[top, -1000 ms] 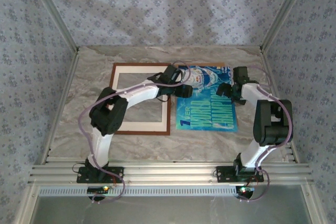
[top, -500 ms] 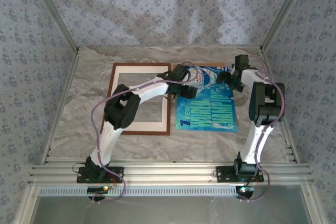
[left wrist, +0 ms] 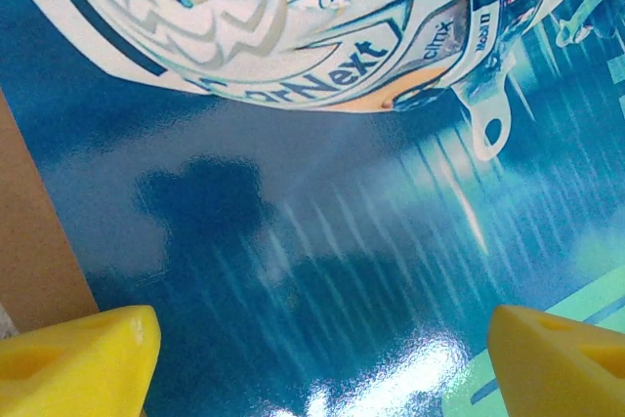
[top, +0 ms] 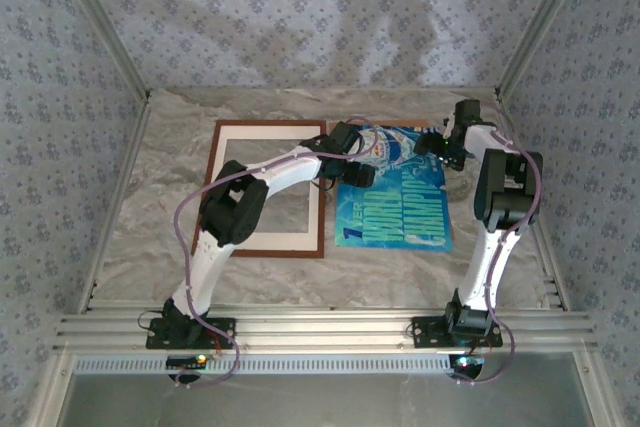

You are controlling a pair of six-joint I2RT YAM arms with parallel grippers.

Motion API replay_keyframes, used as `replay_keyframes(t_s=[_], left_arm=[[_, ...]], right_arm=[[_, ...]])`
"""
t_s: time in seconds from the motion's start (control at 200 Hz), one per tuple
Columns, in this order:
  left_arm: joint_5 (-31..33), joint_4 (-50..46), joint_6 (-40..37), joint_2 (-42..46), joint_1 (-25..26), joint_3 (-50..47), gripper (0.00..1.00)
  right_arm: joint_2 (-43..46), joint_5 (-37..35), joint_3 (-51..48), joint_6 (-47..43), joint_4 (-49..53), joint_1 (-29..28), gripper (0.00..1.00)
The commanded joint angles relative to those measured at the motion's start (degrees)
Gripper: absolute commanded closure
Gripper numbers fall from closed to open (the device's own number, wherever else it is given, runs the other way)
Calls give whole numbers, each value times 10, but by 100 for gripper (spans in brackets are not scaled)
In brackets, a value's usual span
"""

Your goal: Put the photo into the frame

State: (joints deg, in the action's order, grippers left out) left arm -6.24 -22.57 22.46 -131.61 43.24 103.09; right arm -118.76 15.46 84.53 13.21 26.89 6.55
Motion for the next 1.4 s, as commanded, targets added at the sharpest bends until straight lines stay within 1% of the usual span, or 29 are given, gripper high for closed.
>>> replay_keyframes(t_s=[0.0,0.065,0.14,0.38,0.515,0.66,0.87,0.945,0.995,1.025,1.065,1.124,1.159,1.399], left_arm=[[-15,-15,-8,-22,4,11,13],[-16,-14,-8,-23,4,12,13],[-17,-14,-8,-26,4,14,13],[-18,-11,-8,-28,4,15,13],[-21,-11,-8,-29,4,14,13],[-22,-9,-9,-29,4,14,13],[-24,-7,-8,-29,4,13,13],[-24,-6,-7,-29,4,13,13],[-25,-6,-7,-28,4,14,13],[-25,-5,-7,-28,4,13,13],[-25,-6,-6,-29,4,15,13],[-26,-6,-6,-27,4,15,13],[-25,-6,-5,-27,4,15,13],[-28,-8,-3,-19,5,18,13]], right_arm=[[-9,68,1,-35,45,17,13],[-2,96,0,-49,45,22,15],[10,110,-4,-61,43,24,16],[46,128,-34,-63,28,39,20],[66,122,-49,-63,24,44,22],[91,134,-73,-52,7,55,23],[135,184,-121,-27,-33,64,23],[157,196,-147,-18,-57,66,25],[172,198,-157,-14,-73,66,29],[180,197,-184,-12,-83,66,32],[188,194,-197,-8,-97,65,39],[197,185,-211,-8,-107,63,52],[200,178,-215,-11,-108,61,57],[200,94,-205,-29,-85,33,84]])
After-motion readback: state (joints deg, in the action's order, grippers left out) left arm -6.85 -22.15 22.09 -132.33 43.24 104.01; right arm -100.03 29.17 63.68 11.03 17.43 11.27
